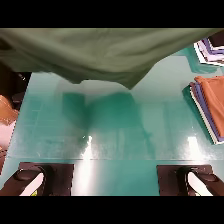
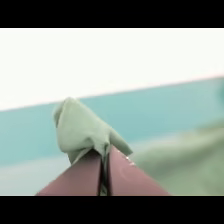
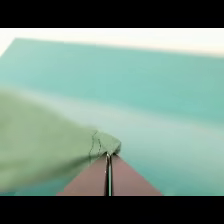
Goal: Fold the shirts.
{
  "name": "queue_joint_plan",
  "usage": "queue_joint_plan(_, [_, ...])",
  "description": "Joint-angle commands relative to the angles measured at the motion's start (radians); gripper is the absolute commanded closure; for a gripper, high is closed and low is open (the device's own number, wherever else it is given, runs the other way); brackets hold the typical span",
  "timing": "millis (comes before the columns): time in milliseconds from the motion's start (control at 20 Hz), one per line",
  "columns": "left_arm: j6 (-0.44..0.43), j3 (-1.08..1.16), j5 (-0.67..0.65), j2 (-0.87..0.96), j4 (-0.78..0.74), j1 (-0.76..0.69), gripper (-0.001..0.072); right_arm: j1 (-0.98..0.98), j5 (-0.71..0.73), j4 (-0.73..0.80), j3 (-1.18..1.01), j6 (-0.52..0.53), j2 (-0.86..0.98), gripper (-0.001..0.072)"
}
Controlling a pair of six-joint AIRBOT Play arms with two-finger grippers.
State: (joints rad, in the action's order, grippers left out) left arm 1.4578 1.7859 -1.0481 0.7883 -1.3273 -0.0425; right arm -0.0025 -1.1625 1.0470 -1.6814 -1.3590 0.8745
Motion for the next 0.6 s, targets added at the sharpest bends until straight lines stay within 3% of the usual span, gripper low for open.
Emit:
queue_joint_plan(0, [0.024, 0.14, -0.044, -0.037, -0.004, 0.001, 0.0681, -0.109, -0.052, 0.003, -0.151, -0.002, -0.062, 0.07])
queue_joint_plan(150, [0.035, 0.143, -0.069, -0.013, 0.02, 0.001, 0.0681, -0.204, -0.145, -0.002, -0.273, -0.019, -0.006, 0.07])
queue_joint_plan(300, [0.035, 0.141, -0.211, 0.107, 0.034, 0.001, 0.0681, -0.196, -0.26, -0.006, -0.356, -0.058, 0.126, 0.07])
queue_joint_plan(450, [0.035, 0.14, -0.36, 0.292, 0.041, 0.001, 0.068, -0.077, -0.27, 0.017, -0.268, -0.074, 0.262, 0.07])
queue_joint_plan(550, [0.033, 0.09, -0.388, 0.41, 0.048, 0.001, 0.068, 0.008, -0.264, 0.093, -0.177, -0.076, 0.368, 0.07])
